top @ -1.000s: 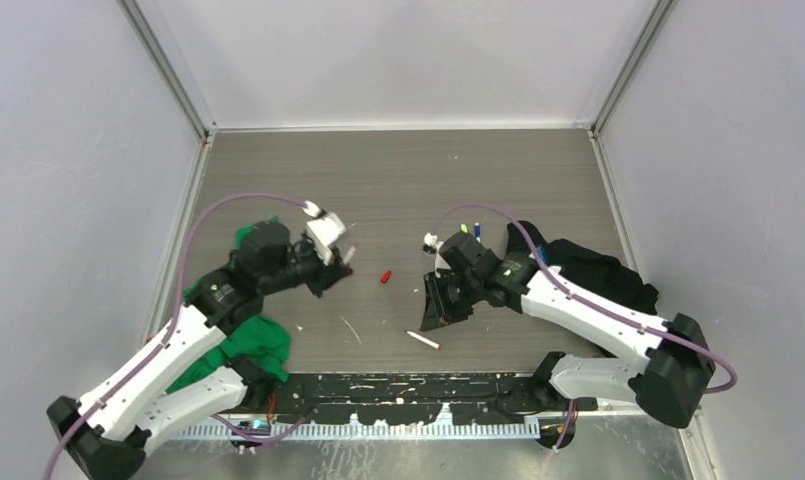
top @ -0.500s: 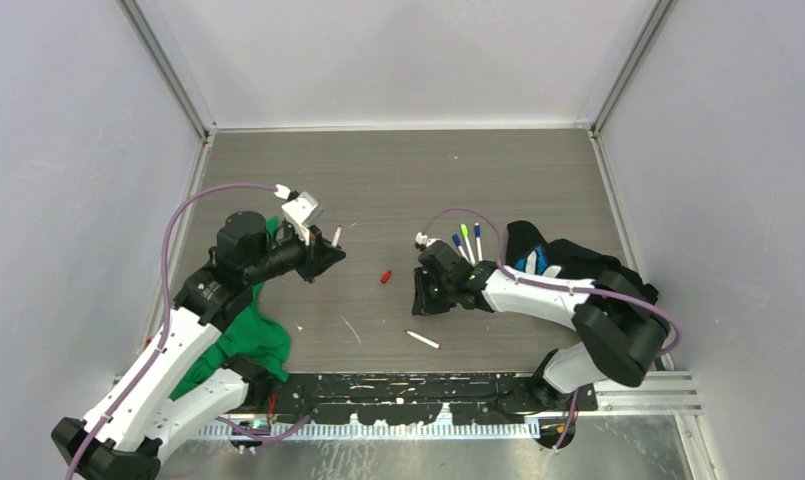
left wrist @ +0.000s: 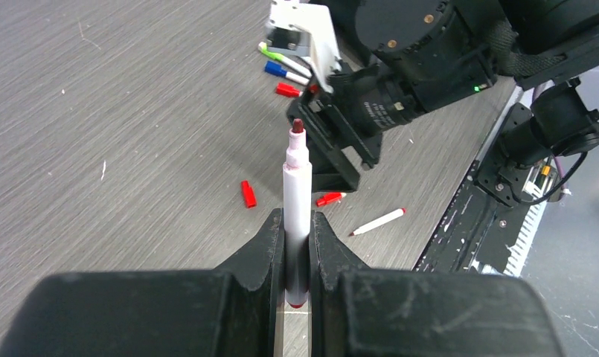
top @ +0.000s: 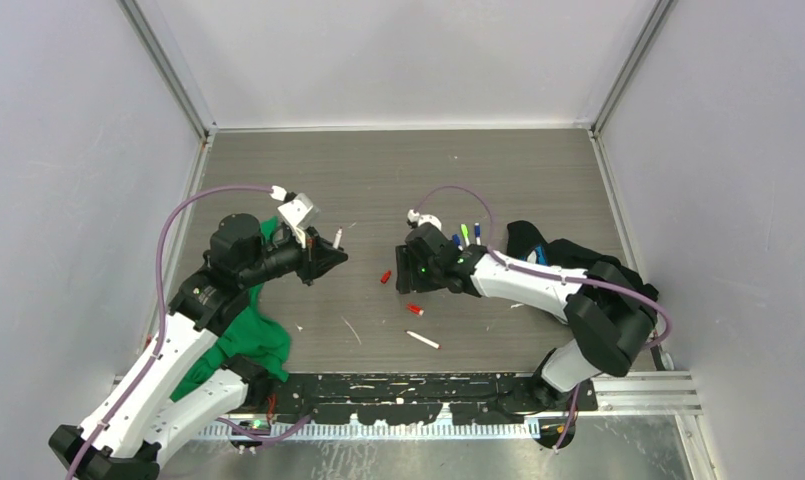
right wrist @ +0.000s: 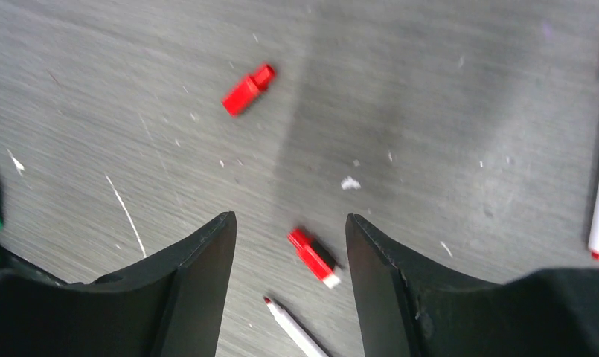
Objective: Insert the pens into the pen caps
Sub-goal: Place the pen cap at the center of the board, then adjust the pen cap at the center of the board.
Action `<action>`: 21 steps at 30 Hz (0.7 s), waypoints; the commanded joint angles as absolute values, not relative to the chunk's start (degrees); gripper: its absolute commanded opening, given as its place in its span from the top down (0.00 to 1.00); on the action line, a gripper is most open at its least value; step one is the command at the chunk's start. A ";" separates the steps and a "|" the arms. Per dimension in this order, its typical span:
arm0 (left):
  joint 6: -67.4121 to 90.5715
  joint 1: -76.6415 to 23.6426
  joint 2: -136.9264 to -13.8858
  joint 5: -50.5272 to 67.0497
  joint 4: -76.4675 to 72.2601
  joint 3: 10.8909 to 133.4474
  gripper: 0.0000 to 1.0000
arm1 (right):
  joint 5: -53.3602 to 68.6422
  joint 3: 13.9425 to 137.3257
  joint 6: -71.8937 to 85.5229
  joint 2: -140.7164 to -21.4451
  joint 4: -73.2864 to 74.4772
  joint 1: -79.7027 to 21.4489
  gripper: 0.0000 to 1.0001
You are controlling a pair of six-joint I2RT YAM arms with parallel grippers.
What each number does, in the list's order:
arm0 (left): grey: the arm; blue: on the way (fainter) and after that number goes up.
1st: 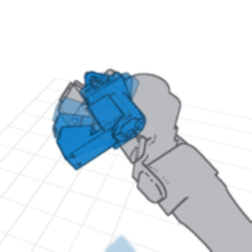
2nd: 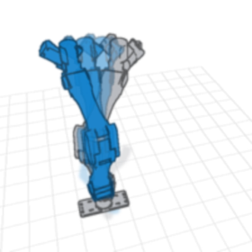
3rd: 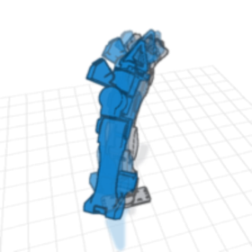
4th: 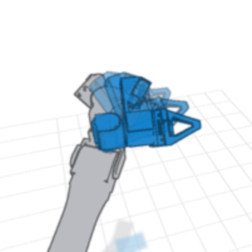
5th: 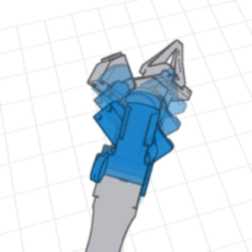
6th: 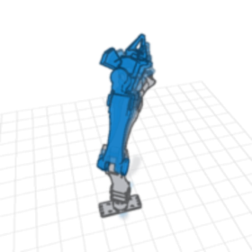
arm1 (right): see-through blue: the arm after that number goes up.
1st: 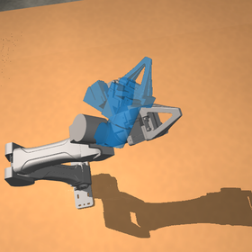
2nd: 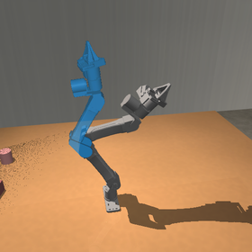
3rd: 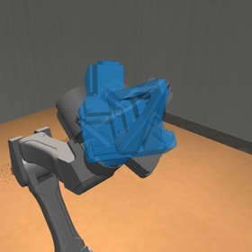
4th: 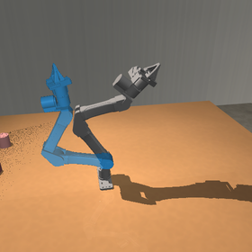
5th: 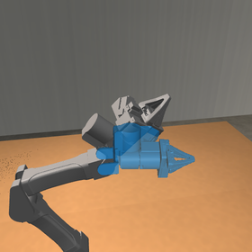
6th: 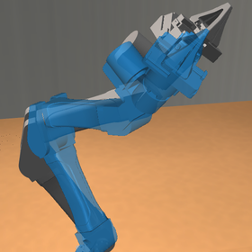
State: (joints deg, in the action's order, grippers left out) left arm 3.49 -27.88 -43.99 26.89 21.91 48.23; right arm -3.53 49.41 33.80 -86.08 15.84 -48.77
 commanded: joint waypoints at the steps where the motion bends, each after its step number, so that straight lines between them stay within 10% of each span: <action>1: 4.39 -27.69 -42.72 28.92 17.72 49.57 1.00 | -8.59 55.85 33.55 -89.44 14.72 -49.84 0.38; 21: 4.64 -28.04 -42.72 29.97 17.53 49.58 1.00 | -26.84 78.40 36.12 -111.87 28.39 -56.82 0.35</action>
